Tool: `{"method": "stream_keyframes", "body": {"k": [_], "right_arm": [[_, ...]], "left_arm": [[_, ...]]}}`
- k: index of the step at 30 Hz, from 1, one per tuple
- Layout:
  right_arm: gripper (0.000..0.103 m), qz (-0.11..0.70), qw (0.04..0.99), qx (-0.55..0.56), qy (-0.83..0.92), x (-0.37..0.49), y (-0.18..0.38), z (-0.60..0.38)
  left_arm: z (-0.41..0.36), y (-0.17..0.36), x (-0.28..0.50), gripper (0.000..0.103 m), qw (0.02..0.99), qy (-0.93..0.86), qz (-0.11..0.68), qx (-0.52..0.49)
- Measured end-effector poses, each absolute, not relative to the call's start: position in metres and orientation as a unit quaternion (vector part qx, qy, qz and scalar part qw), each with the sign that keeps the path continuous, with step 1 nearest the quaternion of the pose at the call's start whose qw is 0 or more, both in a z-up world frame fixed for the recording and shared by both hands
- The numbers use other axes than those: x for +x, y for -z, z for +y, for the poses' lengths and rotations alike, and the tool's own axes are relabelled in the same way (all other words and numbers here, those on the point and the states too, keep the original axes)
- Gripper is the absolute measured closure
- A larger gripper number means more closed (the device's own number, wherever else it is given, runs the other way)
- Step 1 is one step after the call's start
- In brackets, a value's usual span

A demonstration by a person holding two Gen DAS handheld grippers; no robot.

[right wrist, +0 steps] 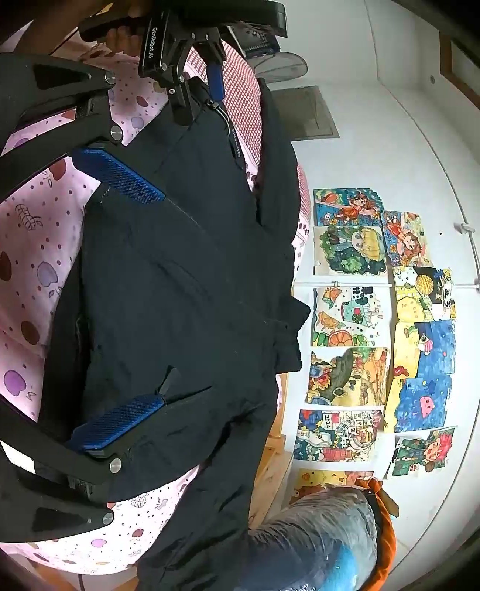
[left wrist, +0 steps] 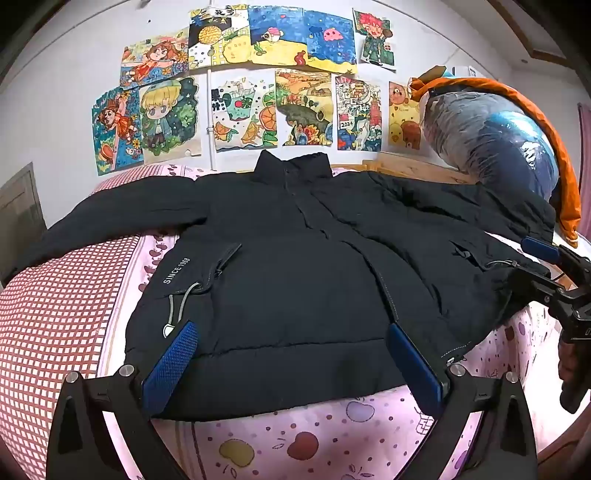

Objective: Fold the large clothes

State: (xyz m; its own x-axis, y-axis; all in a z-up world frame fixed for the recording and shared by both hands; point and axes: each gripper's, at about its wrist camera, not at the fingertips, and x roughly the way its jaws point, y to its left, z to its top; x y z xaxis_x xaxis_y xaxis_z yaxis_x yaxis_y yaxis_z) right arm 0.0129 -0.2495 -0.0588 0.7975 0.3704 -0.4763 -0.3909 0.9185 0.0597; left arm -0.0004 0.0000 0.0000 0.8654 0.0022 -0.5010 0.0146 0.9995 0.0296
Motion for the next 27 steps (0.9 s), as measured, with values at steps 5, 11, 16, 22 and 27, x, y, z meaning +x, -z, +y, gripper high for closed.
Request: {"method": "stream_keyframes", "body": {"k": [5, 11, 16, 22, 27], "right_arm": [[0.001, 0.247, 0.948, -0.021, -0.201, 0.0141, 0.0583, -0.2539], [0.001, 0.247, 0.948, -0.020, -0.200, 0.0156, 0.0569, -0.2550], [0.001, 0.246, 0.948, -0.020, -0.200, 0.0139, 0.0545, -0.2574], [0.001, 0.246, 0.948, -0.020, -0.200, 0.0133, 0.0545, -0.2587], [0.001, 0.246, 0.948, -0.020, -0.201, 0.0135, 0.0554, -0.2585]], "left_arm": [[0.0008, 0.0031, 0.0012, 0.000, 0.965, 0.003, 0.261, 0.014], [0.0020, 0.0067, -0.0006, 0.000, 0.965, 0.002, 0.261, 0.013], [0.0030, 0.0046, 0.0008, 0.000, 0.965, 0.003, 0.261, 0.013], [0.0029, 0.0042, 0.0009, 0.000, 0.965, 0.003, 0.262, 0.012], [0.0033, 0.0044, 0.0009, 0.000, 0.965, 0.003, 0.262, 0.012]]}}
